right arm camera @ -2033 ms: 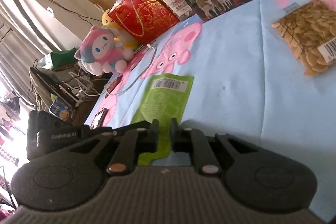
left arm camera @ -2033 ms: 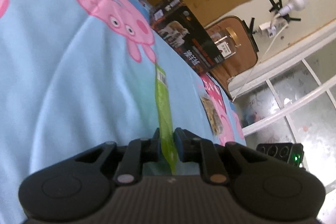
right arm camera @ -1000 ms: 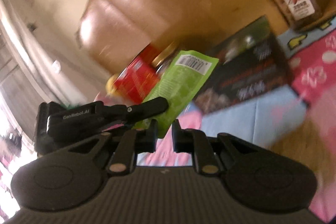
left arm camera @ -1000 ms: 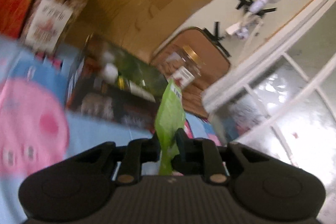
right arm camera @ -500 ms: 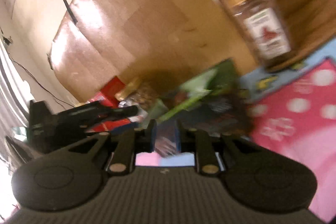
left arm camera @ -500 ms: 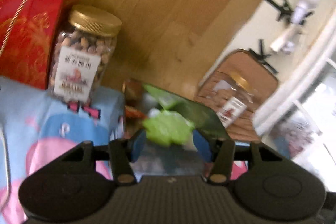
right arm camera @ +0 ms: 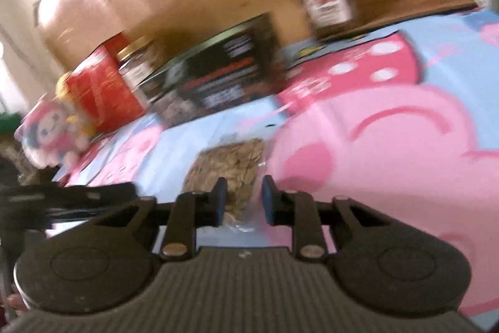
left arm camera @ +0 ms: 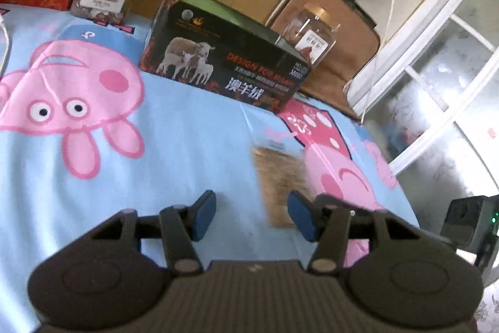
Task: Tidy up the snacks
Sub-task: 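Grasp the clear sunflower-seed bag with the left tool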
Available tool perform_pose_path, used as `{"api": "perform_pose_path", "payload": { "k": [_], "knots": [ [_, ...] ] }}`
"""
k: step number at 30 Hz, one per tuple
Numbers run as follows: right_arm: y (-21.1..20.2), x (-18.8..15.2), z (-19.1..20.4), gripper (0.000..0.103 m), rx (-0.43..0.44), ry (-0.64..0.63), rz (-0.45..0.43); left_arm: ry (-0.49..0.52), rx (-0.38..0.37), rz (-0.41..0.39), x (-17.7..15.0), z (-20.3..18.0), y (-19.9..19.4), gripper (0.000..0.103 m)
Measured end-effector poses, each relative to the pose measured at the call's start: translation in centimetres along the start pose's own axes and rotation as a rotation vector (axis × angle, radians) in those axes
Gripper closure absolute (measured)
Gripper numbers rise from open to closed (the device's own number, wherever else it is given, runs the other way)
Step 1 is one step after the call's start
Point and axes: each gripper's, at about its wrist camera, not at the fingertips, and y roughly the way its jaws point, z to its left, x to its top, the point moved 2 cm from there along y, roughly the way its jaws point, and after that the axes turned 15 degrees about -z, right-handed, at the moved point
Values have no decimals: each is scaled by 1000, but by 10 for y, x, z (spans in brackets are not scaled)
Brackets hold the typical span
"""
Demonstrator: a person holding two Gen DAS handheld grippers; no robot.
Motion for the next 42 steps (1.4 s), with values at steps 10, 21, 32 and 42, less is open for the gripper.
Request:
{"api": "perform_pose_path", "payload": {
  "k": [10,21,32,42],
  "knots": [
    [-2,-27,52,77,154,-29,64,-1,80,-52,-7,21,-46,63],
    [-9,-20,29,74,221,226,174,-49,36,-86,-12,33,-92,57],
    [4,-24,12,103,147,441,226,26,64,-19,-6,26,-47,65],
    [9,-25,15,97,214,492,240,-195,-37,6,-8,56,-58,64]
  ]
}}
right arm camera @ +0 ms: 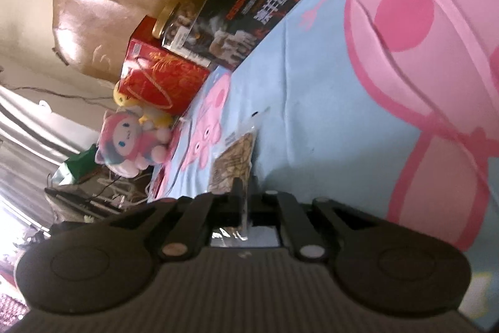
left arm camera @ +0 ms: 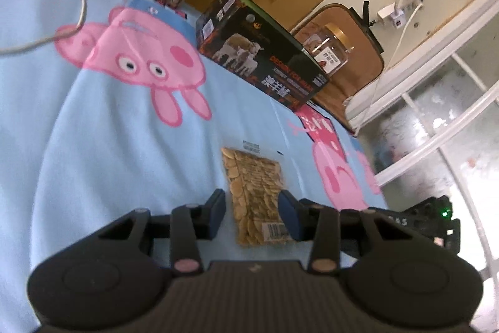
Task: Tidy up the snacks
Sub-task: 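Grasp the clear sunflower-seed bag with the left tool, then carry the seed bag into the dark box and open the left tool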
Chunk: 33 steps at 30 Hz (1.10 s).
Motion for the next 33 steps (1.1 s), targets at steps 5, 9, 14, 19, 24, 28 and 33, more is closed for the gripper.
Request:
{"api": "perform_pose_path", "payload": {
  "k": [5,9,14,19,24,28,33],
  "knots": [
    [0,-4,7,99,-7,-76,3,-148,-89,47,-9,4,-1,56],
    [1,-7,8,101,-8,-116,-5,-169,-128,56,-15,-3,4,45],
    [1,-6,4,100,11,-93,-4,-152,-47,66,-17,2,12,84],
    [-6,-5,3,95,35,-78,1,-251,-82,68,-17,18,7,89],
    [-13,-6,6,77,87,-68,14,-293,-150,63,-18,22,-1,91],
    [-9,-13,19,69,95,-147,46,-284,-185,56,-17,16,-6,91],
    [-19,-12,32,65,59,-294,-18,-256,-199,42,-14,10,-16,91]
  ]
}}
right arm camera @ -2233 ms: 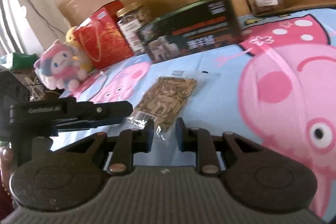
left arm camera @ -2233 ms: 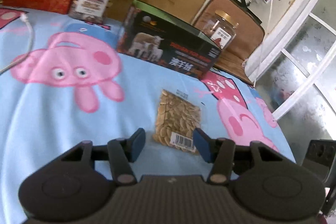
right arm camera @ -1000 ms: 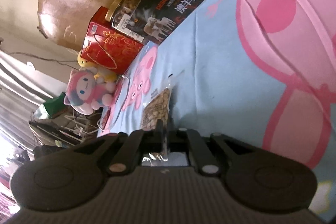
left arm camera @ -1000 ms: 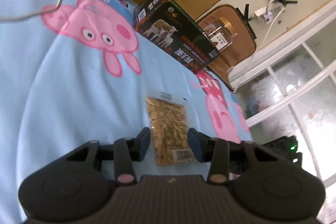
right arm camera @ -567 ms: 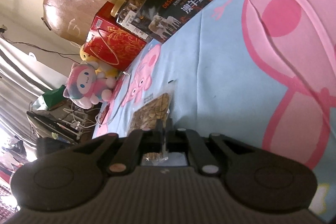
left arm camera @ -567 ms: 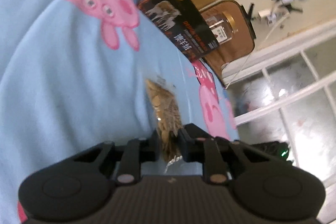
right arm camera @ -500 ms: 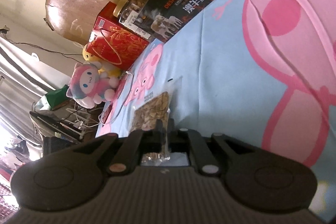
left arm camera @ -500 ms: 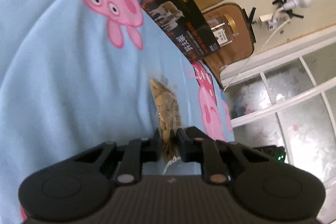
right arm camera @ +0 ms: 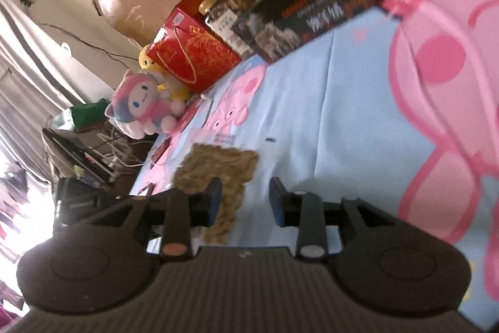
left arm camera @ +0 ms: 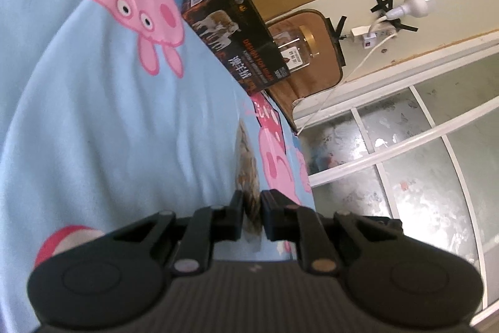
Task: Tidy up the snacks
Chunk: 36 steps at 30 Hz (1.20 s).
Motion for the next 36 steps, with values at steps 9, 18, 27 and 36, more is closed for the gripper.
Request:
{"api": "perform_pose_path", "payload": {
  "k": [9,18,27,36],
  "knots": [
    [1,-13,-2,39,202,58,87,-64,-76,-32,8,0,-7,91],
    [6,0,-12,86,171,116,36,61,21,-8,14,-19,12,90],
    [28,67,-10,87,70,1,-121,302,87,-37,80,-76,85,83],
    [88,142,-24,70,-189,-109,-321,481,364,-132,148,-94,182,54]
  ]
}}
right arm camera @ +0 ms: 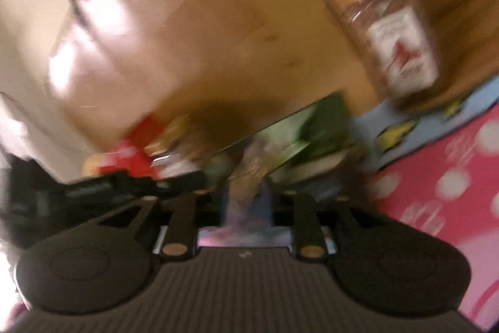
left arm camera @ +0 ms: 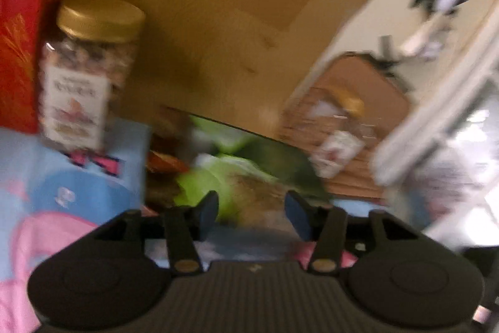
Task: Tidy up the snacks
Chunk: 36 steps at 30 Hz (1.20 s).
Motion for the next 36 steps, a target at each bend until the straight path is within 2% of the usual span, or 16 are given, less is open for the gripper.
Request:
{"api": "perform_pose_path", "payload": {
  "k": [3,5,9,13,15,20,25,30,33,36],
  "knots": [
    [-19,-6,-4,69,28,5,-38,68,-1,-52,-12,-4,-14,55],
    [-34,-14,-7,69,19,-5,-45,135,41,-94,-21,-10,-30,53],
    [-62,-35,-9,69,20,16,-29,145,64,-92,-45,-16,-58,53],
    [-82,-57,5,68,-10,-31,17,285,150,-95,-76,-29,-84,52],
    [-94,-70,11,68,-28,-85,37,324,180,-82,-97,-33,-98,49],
    [-119,-95,18,67,-94,-189,61,368,257,-64,-135,-37,-119,46],
    [-141,-106,25,67,-108,-248,59,368,272,-53,-157,-39,-135,43],
    [-158,-102,34,58,-120,-251,13,397,277,-76,-168,-48,-149,13],
    [-166,-102,39,55,-124,-250,-7,403,275,-85,-171,-52,-157,6],
    [-172,-102,44,48,-125,-241,-22,383,274,-82,-173,-52,-164,0]
  ]
}}
